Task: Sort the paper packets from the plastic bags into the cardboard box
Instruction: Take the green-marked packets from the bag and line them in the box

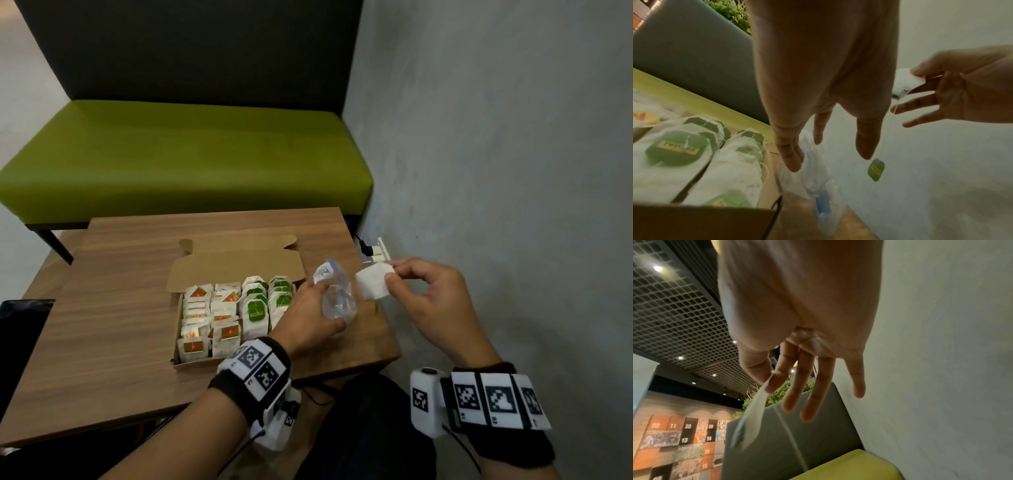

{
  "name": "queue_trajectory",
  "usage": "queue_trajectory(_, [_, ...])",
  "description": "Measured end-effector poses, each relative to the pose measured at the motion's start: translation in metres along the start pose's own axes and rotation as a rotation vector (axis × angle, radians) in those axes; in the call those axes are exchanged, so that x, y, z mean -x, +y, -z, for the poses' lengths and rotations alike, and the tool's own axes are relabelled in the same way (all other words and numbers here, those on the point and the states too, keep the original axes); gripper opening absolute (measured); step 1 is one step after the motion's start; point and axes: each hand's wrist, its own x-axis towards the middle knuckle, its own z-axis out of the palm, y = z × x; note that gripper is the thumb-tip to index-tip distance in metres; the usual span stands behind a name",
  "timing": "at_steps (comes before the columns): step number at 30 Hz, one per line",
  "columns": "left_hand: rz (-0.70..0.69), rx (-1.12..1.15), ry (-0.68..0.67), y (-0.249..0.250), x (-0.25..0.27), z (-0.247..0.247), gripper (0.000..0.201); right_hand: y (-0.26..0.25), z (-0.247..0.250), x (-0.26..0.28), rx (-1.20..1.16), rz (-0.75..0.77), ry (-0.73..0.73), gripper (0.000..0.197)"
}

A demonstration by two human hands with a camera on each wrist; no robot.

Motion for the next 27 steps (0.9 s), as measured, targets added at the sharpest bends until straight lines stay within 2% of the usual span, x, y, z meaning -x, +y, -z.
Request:
queue_trajectory(4, [-0.013,-0.052,-0.02,-0.009,0.006,-0.001,0.049,0.012,-0.004,-0.002,0.082,-0.053,-0.236,0.011])
queue_trajectory(6, [-0.03,-0.11,0.072,-0.008,0.012,0.002,0.039,0.017,-0.007,-0.003,0.202,-0.031,-0.34,0.013])
queue_trajectory(8, [-0.07,-0.159,0.19,-0.004,0.019,0.008,0.039,0.019,-0.009,-0.005,0.3,0.023,-0.406,0.013])
queue_trajectory(9, [-0.103,-0.125,0.218,-0.003,0.023,0.012,0.04,0.019,-0.01,-0.005,0.302,0.047,-0.429,0.012])
queue_trajectory(11, [-0.17,0.081,0.17,0.002,0.032,0.02,0.043,0.017,-0.012,-0.004,0.264,0.08,-0.473,0.011])
queue_trajectory(13, [-0.228,0.239,0.07,0.005,0.039,0.025,0.043,0.014,-0.013,-0.003,0.232,0.097,-0.505,0.015])
queue_trajectory(15, [-0.263,0.247,0.034,0.005,0.042,0.026,0.036,0.01,-0.015,-0.002,0.199,0.096,-0.512,0.017])
queue_trajectory(18, [-0.272,0.229,0.084,0.003,0.042,0.026,0.009,0.005,-0.021,0.002,0.149,0.082,-0.476,0.014])
queue_trajectory(20, [-0.239,0.35,0.118,0.004,0.046,0.027,0.002,0.005,-0.024,0.007,0.072,0.032,-0.437,0.01])
queue_trajectory(24, [-0.165,0.688,0.115,0.008,0.056,0.033,0.003,0.015,-0.032,0.023,-0.016,-0.122,-0.514,0.057])
queue_trajectory(27, [-0.148,0.801,0.112,0.008,0.062,0.036,0.005,0.023,-0.046,0.035,0.009,-0.128,-0.546,0.057])
